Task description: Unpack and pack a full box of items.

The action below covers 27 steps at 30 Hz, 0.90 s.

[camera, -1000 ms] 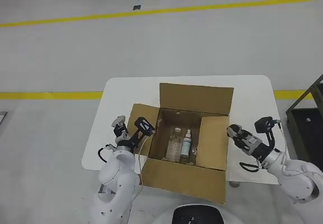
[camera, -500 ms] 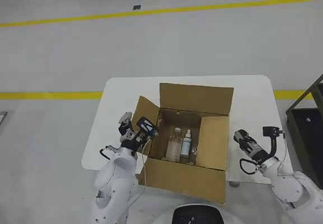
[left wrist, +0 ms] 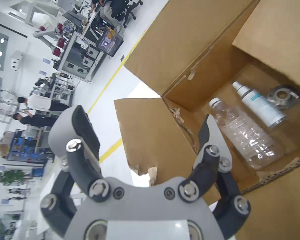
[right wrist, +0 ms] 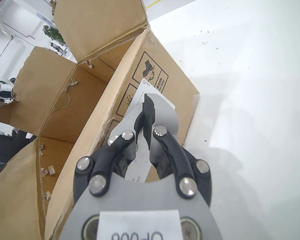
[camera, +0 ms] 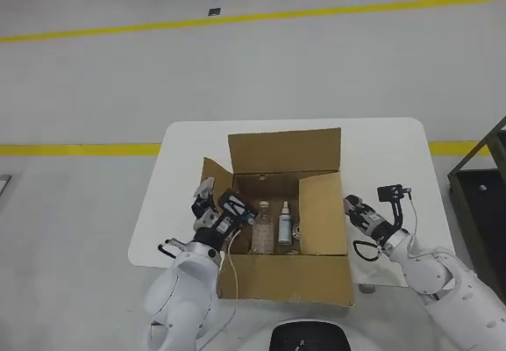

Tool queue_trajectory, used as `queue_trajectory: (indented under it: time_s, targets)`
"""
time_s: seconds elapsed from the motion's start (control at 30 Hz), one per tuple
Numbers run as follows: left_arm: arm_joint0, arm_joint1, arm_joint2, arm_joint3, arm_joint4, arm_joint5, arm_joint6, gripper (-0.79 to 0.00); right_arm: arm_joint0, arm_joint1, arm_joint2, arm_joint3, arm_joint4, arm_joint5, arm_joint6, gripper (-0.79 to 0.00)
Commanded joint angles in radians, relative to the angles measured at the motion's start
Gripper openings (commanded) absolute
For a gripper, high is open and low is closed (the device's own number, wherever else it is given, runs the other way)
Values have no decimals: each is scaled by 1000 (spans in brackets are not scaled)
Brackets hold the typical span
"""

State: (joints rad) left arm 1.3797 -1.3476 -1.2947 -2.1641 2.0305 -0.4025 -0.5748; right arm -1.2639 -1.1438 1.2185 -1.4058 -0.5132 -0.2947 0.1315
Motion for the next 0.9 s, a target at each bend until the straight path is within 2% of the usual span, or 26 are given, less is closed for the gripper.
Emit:
queue_trajectory:
  time_s: [0.0,0.17,0.3,0.5,0.6,0.63,0.87]
  targets:
    - [-6,-2,-2,-16,-67,-7,-9,0,9,-1,3,8,-2,-3,-1,-785]
    - [-28,-12,5,-33,-297,-9,-29,0,-14,2,43,1,4,-5,-25,-785]
    - [-54,-26,19,11,-557,60,-86,0,-63,11,104,-30,29,-7,-41,-785]
    - [-111,-38,74,95,-814,94,-149,0,-153,25,199,-102,34,-9,-44,-785]
    - [-145,-41,98,134,-892,86,-183,0,-191,30,234,-142,26,-5,-43,-785]
    - [-158,-39,101,137,-867,70,-195,0,-202,31,243,-155,29,-6,-41,-785]
    - [-158,-39,101,137,-867,70,-195,0,-273,38,295,-278,-33,-20,-33,-785]
